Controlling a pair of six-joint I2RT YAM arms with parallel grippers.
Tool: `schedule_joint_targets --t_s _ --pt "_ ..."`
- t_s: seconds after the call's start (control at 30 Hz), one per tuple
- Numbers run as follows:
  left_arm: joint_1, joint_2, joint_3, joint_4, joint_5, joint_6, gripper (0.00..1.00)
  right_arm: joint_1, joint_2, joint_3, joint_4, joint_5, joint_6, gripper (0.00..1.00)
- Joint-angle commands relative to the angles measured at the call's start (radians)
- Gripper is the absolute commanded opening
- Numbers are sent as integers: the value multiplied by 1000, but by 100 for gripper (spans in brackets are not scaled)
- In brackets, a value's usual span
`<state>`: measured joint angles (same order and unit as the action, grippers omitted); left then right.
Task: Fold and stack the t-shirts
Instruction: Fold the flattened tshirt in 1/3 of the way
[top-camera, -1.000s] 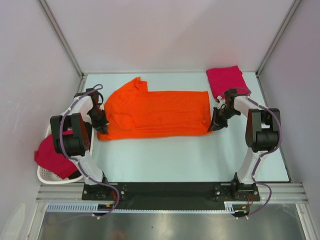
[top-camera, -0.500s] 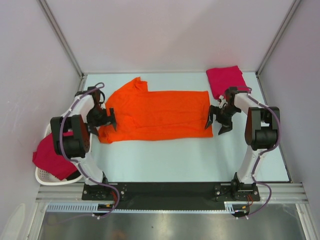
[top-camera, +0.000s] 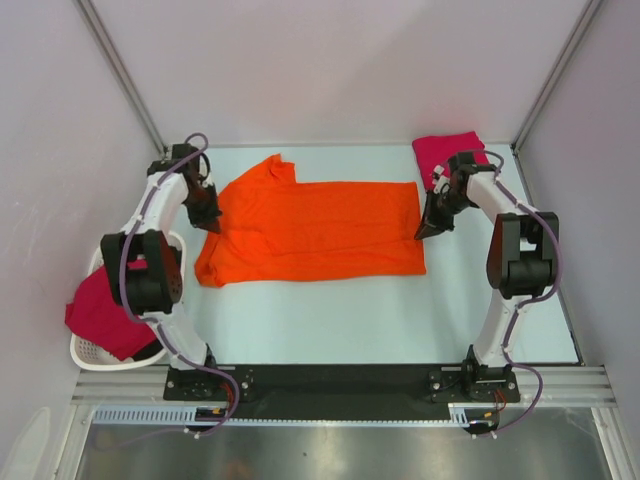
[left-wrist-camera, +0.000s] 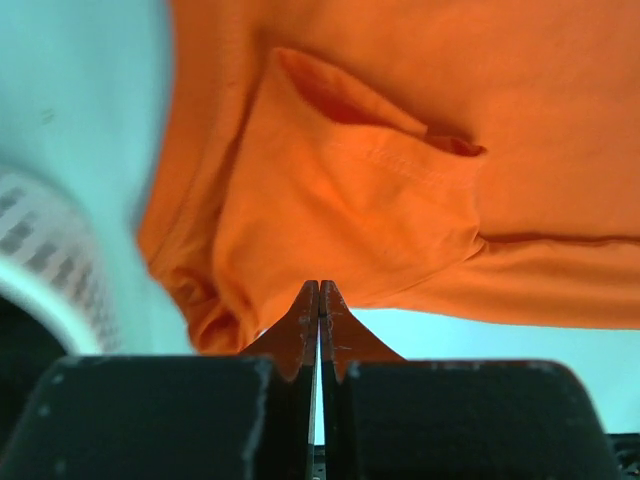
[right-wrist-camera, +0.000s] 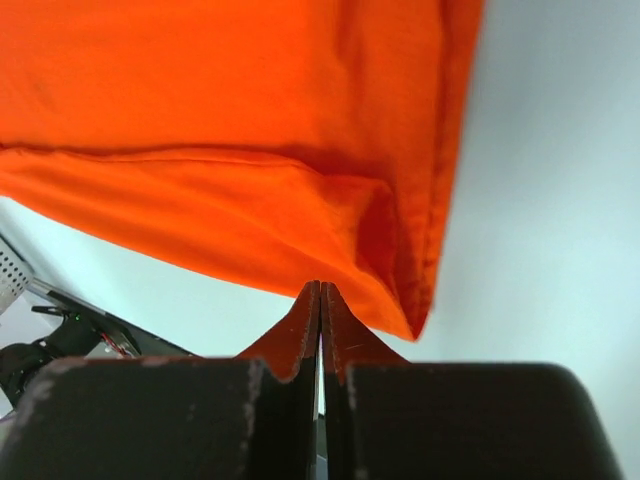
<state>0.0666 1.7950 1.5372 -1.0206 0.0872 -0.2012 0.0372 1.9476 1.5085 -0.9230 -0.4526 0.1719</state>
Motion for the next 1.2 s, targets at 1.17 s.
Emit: schedule_joint_targets --t_s 1.17 --pt "-40 -45 216 297 152 -151 37 0 2 456 65 -41 89 6"
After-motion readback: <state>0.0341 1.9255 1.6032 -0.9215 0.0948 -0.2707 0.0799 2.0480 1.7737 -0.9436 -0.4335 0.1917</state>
